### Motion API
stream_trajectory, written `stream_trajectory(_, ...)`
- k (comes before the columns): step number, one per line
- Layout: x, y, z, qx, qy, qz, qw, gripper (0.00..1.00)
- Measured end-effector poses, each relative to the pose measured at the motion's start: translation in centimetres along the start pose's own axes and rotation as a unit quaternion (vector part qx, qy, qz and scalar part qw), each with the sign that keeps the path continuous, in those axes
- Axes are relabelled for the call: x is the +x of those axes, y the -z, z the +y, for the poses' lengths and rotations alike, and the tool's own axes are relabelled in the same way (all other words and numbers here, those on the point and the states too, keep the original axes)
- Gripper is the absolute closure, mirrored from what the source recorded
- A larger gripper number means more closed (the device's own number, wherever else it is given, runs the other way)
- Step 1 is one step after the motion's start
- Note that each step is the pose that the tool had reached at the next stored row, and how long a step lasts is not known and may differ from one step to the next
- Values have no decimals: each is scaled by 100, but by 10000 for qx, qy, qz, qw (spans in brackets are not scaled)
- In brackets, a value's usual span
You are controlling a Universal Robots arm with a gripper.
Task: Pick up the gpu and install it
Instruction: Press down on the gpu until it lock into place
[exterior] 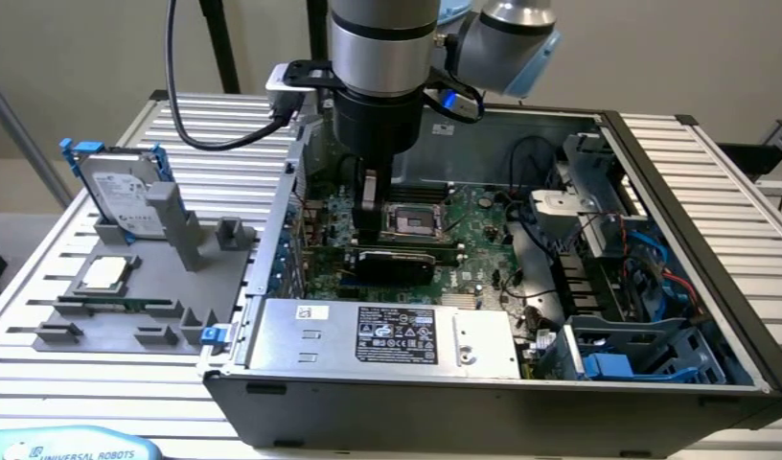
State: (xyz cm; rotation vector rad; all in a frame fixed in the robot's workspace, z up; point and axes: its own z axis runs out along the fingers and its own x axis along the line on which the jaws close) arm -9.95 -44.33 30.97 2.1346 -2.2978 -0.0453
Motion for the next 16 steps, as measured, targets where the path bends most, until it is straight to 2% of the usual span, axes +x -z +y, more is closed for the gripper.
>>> stream_trajectory(7, 0, 0, 0, 0, 0, 0, 10000, 69)
stream_trajectory(9, 0, 0, 0, 0, 0, 0, 10000, 82)
stream_trajectory(10, 0, 0, 0, 0, 0, 0, 10000, 82)
stream_trajectory(12, 0, 0, 0, 0, 0, 0, 10000, 89)
stream_trajectory(16, 0, 0, 0, 0, 0, 0, 10000, 89)
